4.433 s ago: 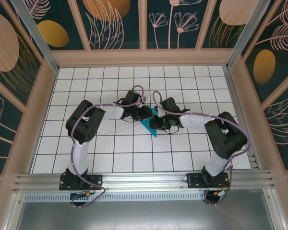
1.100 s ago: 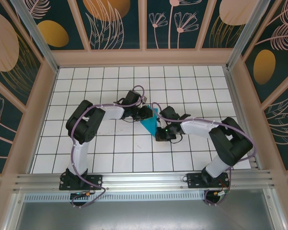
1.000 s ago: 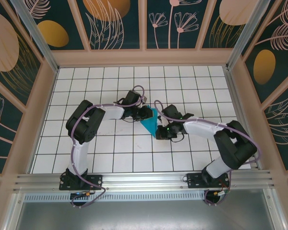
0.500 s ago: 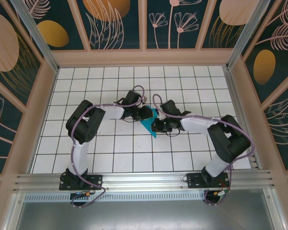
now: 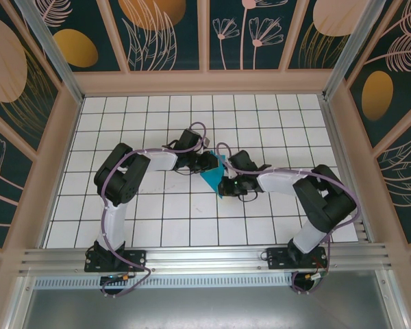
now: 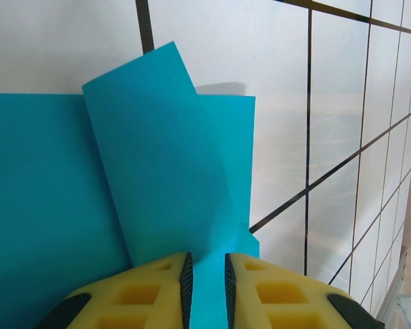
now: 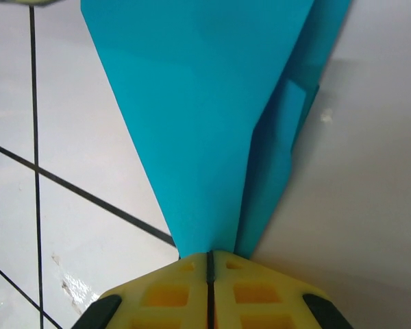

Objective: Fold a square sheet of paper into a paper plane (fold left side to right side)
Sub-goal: Fourth fold the wing at the center of the table.

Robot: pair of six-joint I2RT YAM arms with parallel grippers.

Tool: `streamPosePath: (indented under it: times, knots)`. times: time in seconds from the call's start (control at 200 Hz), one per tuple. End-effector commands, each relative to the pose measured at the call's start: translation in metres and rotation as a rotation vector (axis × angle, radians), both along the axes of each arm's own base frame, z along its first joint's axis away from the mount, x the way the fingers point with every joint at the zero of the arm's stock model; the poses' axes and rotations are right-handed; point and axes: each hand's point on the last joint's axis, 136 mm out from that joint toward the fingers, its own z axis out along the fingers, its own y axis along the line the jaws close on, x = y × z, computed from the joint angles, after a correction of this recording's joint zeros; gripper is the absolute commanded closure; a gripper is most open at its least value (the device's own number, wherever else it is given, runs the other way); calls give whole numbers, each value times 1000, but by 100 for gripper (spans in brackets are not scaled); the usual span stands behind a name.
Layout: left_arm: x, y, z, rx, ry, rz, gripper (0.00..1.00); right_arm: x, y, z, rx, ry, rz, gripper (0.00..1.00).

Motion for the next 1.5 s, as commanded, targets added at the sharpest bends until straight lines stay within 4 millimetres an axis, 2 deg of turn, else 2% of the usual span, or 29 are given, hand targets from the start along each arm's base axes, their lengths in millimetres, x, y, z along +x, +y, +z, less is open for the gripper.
streamPosePath:
  times: [0.0,0.105,0.42,0.52,0.636,0.786,0.876,1.081,1.186,1.216,1.346,1.491]
  knots:
    - [-13,22,-39,135,70,19,76,-34,-27,-21,-121,99,8,90]
    - [-11,19,-30,120,59,16,75,-37,-34,-28,-148,110,-4,90]
    - [-1,7,29,31,-29,-1,70,-35,-38,-47,-230,136,-15,90]
    - [-3,7,48,10,-57,-4,69,-39,-43,-51,-256,146,-17,90]
    - [-9,12,61,-1,-69,-1,69,-42,-47,-53,-266,154,-15,90]
    - [-30,11,55,-50,-14,-6,74,-40,-47,-52,-269,140,-19,90]
    - [-46,5,49,-82,23,-18,75,-39,-48,-53,-277,137,-19,91]
    - [-66,-12,47,-142,59,-39,76,-40,-48,-54,-290,133,-15,91]
    - [-68,-15,47,-147,63,-34,76,-40,-49,-55,-297,131,-13,91]
    - [-75,-10,37,-131,87,-30,76,-40,-49,-55,-300,130,-13,91]
    - [-76,-9,29,-123,106,-22,76,-41,-49,-56,-311,127,-7,91]
    - [-77,-16,27,-150,121,-31,76,-41,-47,-57,-312,125,-1,92]
